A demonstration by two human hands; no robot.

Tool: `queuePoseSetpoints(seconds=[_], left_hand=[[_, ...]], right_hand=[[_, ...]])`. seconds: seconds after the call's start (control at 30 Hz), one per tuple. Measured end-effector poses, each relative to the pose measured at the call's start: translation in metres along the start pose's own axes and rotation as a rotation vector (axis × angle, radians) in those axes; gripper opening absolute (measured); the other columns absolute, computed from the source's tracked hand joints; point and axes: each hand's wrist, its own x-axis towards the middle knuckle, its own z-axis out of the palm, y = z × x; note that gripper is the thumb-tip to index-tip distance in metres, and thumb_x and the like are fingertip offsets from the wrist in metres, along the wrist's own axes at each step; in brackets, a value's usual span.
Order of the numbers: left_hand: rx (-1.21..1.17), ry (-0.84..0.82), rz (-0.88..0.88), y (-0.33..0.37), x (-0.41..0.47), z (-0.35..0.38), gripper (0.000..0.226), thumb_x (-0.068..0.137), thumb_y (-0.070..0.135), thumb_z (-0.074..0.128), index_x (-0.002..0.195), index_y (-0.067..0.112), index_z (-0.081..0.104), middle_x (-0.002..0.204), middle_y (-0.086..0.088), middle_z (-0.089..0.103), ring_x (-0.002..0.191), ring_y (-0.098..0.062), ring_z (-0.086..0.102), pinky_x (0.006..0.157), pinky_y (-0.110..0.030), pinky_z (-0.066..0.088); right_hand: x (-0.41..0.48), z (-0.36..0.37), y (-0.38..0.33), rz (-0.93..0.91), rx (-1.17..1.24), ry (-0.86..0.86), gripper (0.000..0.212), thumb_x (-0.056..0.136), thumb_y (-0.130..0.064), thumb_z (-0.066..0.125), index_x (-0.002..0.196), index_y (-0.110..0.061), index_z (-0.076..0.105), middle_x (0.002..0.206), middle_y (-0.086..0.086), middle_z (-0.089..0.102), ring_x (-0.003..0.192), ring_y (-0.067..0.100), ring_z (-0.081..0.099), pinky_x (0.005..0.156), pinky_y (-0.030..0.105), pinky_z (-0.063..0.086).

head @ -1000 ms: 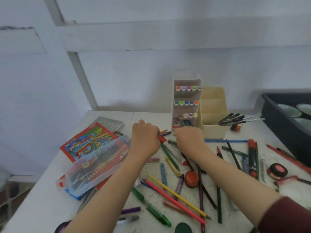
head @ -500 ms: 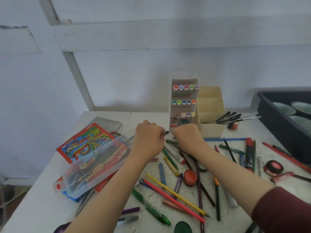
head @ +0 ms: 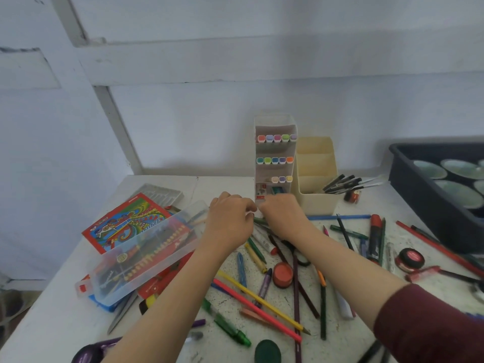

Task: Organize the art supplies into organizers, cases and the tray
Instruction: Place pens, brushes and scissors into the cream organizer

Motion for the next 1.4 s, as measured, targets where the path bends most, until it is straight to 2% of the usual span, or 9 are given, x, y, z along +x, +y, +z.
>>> queuePoseSetpoints(seconds=[0.2,0.37,0.47,0.57,0.7,0.83,1.1,1.27,1.4], left_hand=[[-0.155,0.045,0.008,-0.003,-0.006,0.005,0.031,0.087,0.01,0.051,0.109,0.021,0.07,0.103,0.003,0.071,0.097,-0.018,0.056,0.088,-0.029,0.042],[-0.394,0.022,-0.076,0.005,-0.013,-0.003,0.037,0.087,0.005,0.057,0.122,0.015,0.059,0.105,0.003,0.065,0.087,-0.004,0.054,0.073,0.004,0.033],[-0.631,-0.078,-0.106,0.023,-0.017,-0.006,0.038,0.085,0.014,0.066,0.118,0.03,0.056,0.102,0.011,0.063,0.084,-0.001,0.06,0.073,-0.006,0.043],[-0.903,-0.059,-0.124,0.044,-0.022,-0.01,0.02,0.086,0.006,0.064,0.1,0.021,0.066,0.085,0.001,0.07,0.068,-0.004,0.064,0.063,-0.014,0.05],[-1.019,-0.09,-0.101,0.086,-0.021,-0.006,0.017,0.087,0.004,0.063,0.091,0.019,0.068,0.081,-0.004,0.068,0.066,-0.006,0.062,0.064,-0.018,0.05],[-0.98,-0.211,-0.055,0.131,-0.023,0.005,0.012,0.088,0.009,0.064,0.09,0.02,0.069,0.085,-0.014,0.07,0.071,-0.012,0.062,0.068,-0.025,0.053],[-0.999,-0.321,-0.002,0.205,-0.051,0.042,0.007,0.085,0.009,0.067,0.088,0.015,0.071,0.078,0.003,0.07,0.072,-0.003,0.064,0.067,-0.015,0.048],[-0.709,-0.291,0.102,0.231,-0.084,0.076,0.035,0.081,0.023,0.072,0.115,0.028,0.066,0.104,0.019,0.062,0.099,0.013,0.052,0.082,0.002,0.032],[-0.524,-0.365,0.123,0.236,-0.103,0.094,0.073,0.073,0.037,0.076,0.138,0.034,0.044,0.133,0.02,0.047,0.128,0.001,0.033,0.109,-0.021,0.027]], right_hand=[[-0.004,-0.005,0.006,-0.016,0.206,0.138,0.018,0.095,-0.017,0.046,0.111,-0.013,0.053,0.106,0.004,0.061,0.09,0.021,0.061,0.063,0.027,0.038],[-0.03,-0.022,0.013,0.258,0.972,0.237,0.008,0.092,-0.028,0.053,0.094,-0.02,0.055,0.084,-0.009,0.06,0.07,0.006,0.054,0.063,0.027,0.047],[-0.059,-0.038,0.026,0.425,1.476,0.195,0.004,0.086,-0.016,0.06,0.087,-0.017,0.057,0.083,0.003,0.065,0.069,0.012,0.058,0.061,0.025,0.048],[-0.09,-0.045,0.042,0.502,1.674,0.112,0.006,0.085,-0.009,0.062,0.09,-0.011,0.059,0.075,0.006,0.064,0.058,0.007,0.056,0.052,0.018,0.044],[-0.137,-0.044,0.069,0.502,1.653,0.1,0.01,0.082,-0.008,0.067,0.088,-0.012,0.06,0.082,0.009,0.068,0.061,0.01,0.059,0.055,0.02,0.047],[-0.182,-0.039,0.091,0.443,1.507,0.205,0.007,0.082,-0.016,0.071,0.086,-0.019,0.066,0.079,0.002,0.069,0.075,0.027,0.064,0.07,0.037,0.054],[-0.259,-0.031,0.121,0.457,1.207,0.189,0.006,0.081,-0.024,0.071,0.078,-0.029,0.068,0.068,-0.006,0.066,0.059,0.012,0.057,0.055,0.027,0.048],[-0.297,-0.011,0.13,0.549,1.098,-0.004,0.013,0.081,-0.022,0.069,0.085,-0.033,0.062,0.07,-0.007,0.067,0.059,0.003,0.059,0.055,0.019,0.049],[-0.31,-0.004,0.13,0.605,1.09,-0.044,0.015,0.083,-0.02,0.068,0.092,-0.026,0.058,0.068,-0.002,0.065,0.06,0.006,0.06,0.055,0.02,0.049]])
